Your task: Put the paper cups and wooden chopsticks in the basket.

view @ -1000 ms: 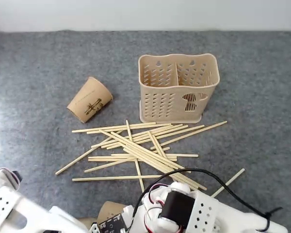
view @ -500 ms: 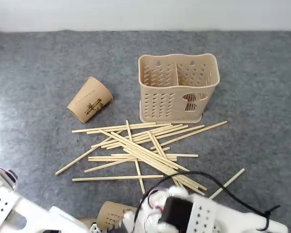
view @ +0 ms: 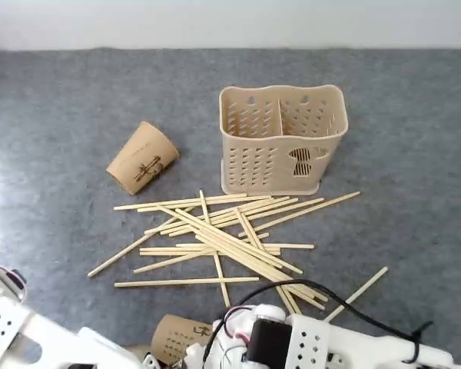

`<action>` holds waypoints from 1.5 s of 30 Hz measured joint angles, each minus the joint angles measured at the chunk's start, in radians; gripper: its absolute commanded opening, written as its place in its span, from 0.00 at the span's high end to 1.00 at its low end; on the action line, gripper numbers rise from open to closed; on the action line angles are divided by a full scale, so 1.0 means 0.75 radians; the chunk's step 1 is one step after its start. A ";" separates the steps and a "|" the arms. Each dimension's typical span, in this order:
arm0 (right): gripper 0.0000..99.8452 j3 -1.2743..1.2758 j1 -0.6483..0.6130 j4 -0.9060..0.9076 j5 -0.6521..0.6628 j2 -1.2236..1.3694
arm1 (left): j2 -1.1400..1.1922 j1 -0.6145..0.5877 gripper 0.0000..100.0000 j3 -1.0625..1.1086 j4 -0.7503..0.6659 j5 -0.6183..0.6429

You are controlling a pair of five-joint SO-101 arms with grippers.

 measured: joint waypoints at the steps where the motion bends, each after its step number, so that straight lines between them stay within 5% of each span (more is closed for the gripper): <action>1: 0.73 -0.002 0.037 -0.006 0.000 0.000 | 0.000 0.000 0.73 0.000 0.000 0.000; 7: 0.75 0.000 0.221 -0.010 0.002 0.000 | 0.000 0.004 0.73 0.000 0.000 0.004; 14: 1.00 0.000 0.250 -0.158 0.000 0.000 | 0.000 0.072 0.73 0.000 0.008 0.004; 25: 0.99 0.000 0.325 -0.239 -0.002 0.000 | 0.000 0.076 0.73 0.000 0.008 0.004; 45: 0.99 -0.325 1.144 -0.250 0.074 0.000 | 0.000 0.268 0.73 0.088 0.008 -0.008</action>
